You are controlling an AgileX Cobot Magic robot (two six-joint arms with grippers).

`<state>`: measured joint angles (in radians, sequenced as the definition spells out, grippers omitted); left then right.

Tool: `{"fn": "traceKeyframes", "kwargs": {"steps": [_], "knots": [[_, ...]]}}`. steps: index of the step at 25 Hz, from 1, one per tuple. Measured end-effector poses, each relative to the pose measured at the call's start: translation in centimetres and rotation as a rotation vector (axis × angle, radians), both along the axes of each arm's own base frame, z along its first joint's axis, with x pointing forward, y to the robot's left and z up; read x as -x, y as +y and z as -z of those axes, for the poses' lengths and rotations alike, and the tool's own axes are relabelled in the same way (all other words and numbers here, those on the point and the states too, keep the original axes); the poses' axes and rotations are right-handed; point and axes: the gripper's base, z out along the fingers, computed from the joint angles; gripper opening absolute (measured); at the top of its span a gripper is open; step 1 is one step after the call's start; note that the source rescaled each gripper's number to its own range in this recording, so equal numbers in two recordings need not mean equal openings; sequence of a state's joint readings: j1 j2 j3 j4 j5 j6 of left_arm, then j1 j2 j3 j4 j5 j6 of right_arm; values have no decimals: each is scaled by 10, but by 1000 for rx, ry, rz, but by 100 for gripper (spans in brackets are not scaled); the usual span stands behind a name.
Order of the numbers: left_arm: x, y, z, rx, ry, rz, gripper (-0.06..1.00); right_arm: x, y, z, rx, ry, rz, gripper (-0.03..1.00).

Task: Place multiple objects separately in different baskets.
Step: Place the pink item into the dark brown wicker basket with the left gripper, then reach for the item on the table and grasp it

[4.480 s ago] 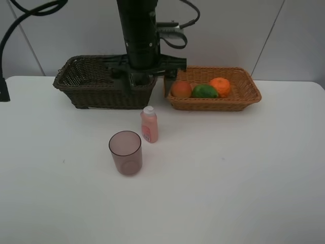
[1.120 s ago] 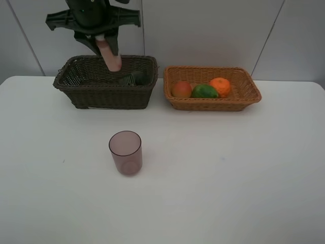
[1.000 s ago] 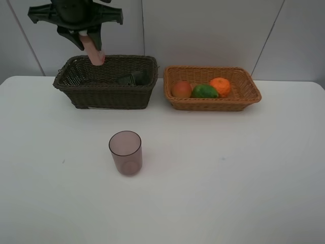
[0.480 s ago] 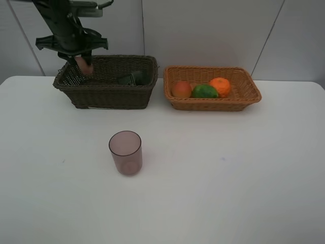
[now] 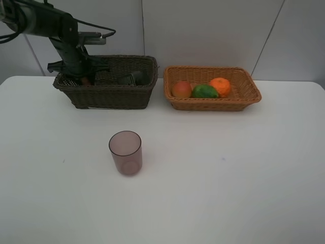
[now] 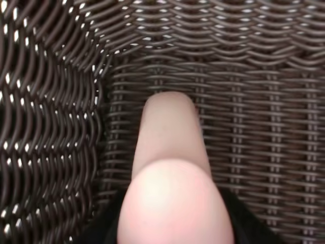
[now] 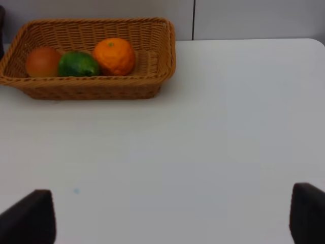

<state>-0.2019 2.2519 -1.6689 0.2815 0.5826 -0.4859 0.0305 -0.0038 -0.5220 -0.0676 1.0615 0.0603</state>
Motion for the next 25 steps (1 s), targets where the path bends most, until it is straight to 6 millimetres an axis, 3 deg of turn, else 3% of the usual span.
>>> {"fn": "traceKeyframes", "kwargs": {"steps": [3,5,11,15,20,25], "knots": [[0,-1,-4,16,-12,-2,90,0,0,0,0,0,0,100],[-1,-2,-10,33,-31,-4,97,0,0,0,0,0,0,100],[4,-2,-41,35,-69,18,100,0,0,0,0,0,0,100],[18,-4,-79,5,-74,76,100,0,0,0,0,0,0,100],[56,-27,-118,-60,17,220,100,0,0,0,0,0,0,100],[114,-47,-119,-49,108,363,100,0,0,0,0,0,0,100]]}}
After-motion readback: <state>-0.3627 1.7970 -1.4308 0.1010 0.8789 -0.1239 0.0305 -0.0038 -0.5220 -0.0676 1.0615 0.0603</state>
